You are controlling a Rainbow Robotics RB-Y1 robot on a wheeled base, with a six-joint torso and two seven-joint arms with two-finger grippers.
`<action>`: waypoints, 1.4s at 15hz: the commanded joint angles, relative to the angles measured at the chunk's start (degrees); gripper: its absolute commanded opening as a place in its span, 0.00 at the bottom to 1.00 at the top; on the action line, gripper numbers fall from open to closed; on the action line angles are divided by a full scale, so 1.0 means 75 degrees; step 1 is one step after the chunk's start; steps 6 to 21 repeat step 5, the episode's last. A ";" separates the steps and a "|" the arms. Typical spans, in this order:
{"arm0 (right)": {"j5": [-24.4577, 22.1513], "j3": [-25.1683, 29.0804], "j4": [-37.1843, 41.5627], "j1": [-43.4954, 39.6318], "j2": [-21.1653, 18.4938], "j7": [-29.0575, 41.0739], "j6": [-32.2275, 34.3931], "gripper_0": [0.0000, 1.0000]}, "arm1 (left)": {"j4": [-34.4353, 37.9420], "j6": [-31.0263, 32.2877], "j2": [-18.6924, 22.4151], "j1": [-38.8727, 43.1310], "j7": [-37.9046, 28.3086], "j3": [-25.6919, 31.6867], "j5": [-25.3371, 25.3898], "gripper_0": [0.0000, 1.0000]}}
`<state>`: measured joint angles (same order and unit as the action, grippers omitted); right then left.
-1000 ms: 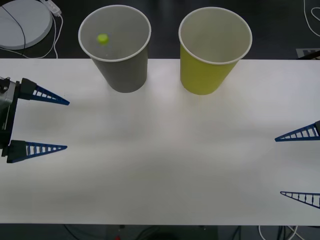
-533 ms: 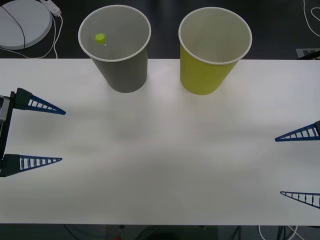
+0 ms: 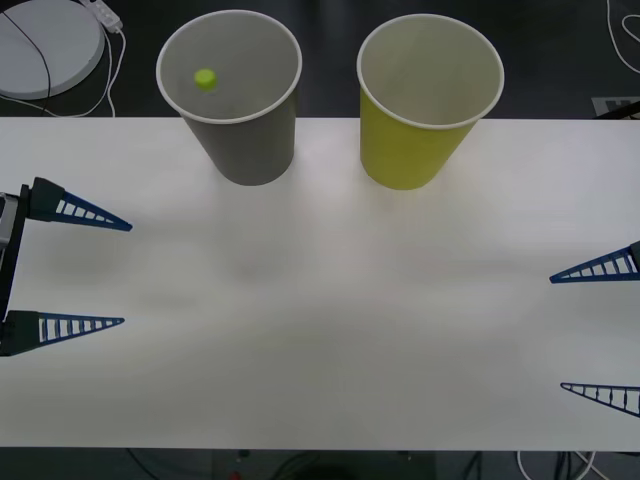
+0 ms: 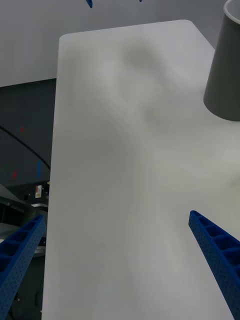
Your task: Put the can into the green bin and the plastic bottle into the gray bin
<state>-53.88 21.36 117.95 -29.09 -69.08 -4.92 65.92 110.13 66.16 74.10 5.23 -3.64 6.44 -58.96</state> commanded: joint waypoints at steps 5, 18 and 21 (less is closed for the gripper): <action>0.0000 0.0000 0.0000 0.0000 0.0000 0.0000 0.0000 1.00 | -0.0001 0.0003 -0.0001 0.0029 0.0028 -0.0003 0.0033 1.00; 0.0000 0.0000 0.0000 0.0000 0.0000 0.0000 0.0000 1.00 | -0.0001 0.0003 -0.0001 0.0029 0.0028 -0.0003 0.0033 1.00; 0.0000 0.0000 0.0000 0.0000 0.0000 0.0000 0.0000 1.00 | -0.0001 0.0003 -0.0001 0.0029 0.0028 -0.0003 0.0033 1.00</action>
